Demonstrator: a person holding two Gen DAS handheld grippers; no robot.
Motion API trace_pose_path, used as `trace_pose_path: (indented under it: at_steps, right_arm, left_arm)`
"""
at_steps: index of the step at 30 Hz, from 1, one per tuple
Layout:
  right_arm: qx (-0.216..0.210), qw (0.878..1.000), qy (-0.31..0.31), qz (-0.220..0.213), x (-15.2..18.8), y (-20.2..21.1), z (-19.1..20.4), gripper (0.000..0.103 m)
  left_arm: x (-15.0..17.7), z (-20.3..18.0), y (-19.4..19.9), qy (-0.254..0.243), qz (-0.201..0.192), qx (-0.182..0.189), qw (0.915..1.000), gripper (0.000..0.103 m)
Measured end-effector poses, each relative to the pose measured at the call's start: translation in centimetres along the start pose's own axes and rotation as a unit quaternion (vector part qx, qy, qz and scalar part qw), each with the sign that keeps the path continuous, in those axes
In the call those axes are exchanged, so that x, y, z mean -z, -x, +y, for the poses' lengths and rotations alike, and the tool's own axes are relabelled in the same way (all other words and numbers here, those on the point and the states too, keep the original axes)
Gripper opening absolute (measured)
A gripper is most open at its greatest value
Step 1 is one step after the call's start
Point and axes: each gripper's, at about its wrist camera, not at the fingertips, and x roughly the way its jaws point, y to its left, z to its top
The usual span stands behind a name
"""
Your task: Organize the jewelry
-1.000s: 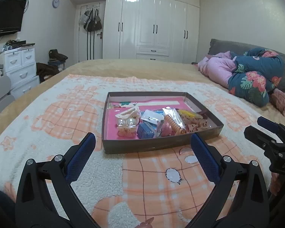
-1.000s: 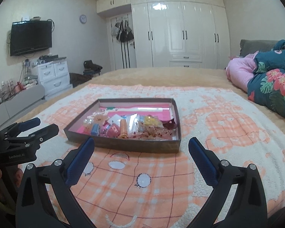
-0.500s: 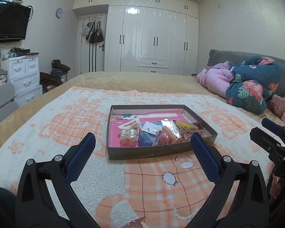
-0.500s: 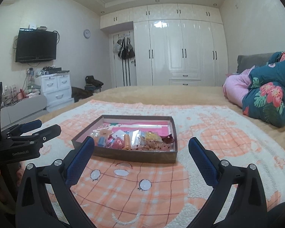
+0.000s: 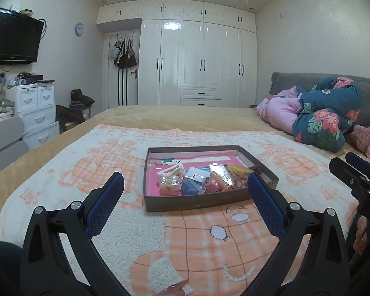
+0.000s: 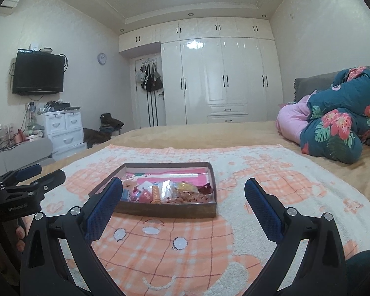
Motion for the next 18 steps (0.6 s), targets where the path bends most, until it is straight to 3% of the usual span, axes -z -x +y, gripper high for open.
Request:
trace_pose_path:
  at_steps: [18]
  right_arm:
    - [-0.005,1.0,0.007,0.018,0.62,-0.85,0.56,0.097]
  left_arm:
    - [0.34,0.38,-0.81,0.008,0.011,-0.005,0.9999,0.092]
